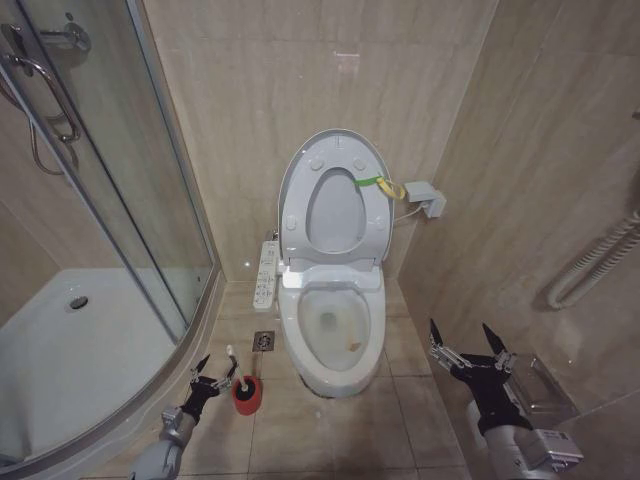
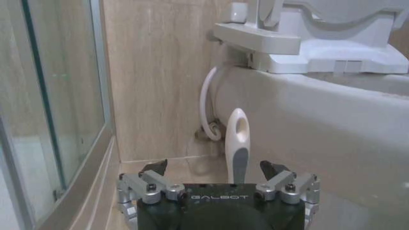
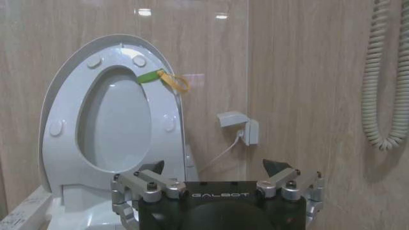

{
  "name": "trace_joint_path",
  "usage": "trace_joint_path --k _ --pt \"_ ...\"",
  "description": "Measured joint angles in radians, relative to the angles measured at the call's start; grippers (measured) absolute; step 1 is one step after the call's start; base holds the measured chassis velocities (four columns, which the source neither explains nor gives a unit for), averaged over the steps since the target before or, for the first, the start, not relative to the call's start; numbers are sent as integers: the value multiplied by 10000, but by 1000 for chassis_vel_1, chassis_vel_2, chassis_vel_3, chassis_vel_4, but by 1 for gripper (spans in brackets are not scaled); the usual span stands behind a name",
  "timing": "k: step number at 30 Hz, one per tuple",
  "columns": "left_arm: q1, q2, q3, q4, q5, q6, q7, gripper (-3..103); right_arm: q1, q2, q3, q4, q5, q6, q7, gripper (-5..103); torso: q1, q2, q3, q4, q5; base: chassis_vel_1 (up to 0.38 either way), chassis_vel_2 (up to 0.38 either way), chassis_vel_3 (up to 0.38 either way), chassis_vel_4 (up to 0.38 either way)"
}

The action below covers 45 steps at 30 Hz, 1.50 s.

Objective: Open the toilet lid, clean the toilet bowl with a toilet brush, close the toilet lid, and flush.

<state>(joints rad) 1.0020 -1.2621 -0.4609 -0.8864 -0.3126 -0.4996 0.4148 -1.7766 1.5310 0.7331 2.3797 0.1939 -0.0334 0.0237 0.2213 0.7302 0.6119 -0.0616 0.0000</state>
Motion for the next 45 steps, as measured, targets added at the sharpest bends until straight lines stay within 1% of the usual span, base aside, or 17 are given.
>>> trace_joint_path --k 5,17,19,29,31,45 --pt "-232 -38 100 141 -77 -5 18 98 0 0 0 0 0 0 0 100 0 0 0 -1 0 0 0 0 0" --pt "-339 -200 187 289 -85 -27 100 98 0 0 0 1 0 0 0 100 0 0 0 0 0 0 0 0 0" --pt "-339 -259 196 322 -90 -9 -78 98 0 0 0 1 0 0 0 100 0 0 0 0 0 0 0 0 0" --pt "-361 -288 210 362 -237 58 -311 97 0 0 0 0 0 0 0 100 0 0 0 0 0 0 0 0 0" --pt "-372 -311 215 360 -274 43 -307 99 0 0 0 0 0 0 0 100 0 0 0 0 1 0 0 0 0" --pt "-465 -380 247 448 -227 -211 -337 100 0 0 0 0 0 0 0 100 0 0 0 -1 0 0 0 0 0"
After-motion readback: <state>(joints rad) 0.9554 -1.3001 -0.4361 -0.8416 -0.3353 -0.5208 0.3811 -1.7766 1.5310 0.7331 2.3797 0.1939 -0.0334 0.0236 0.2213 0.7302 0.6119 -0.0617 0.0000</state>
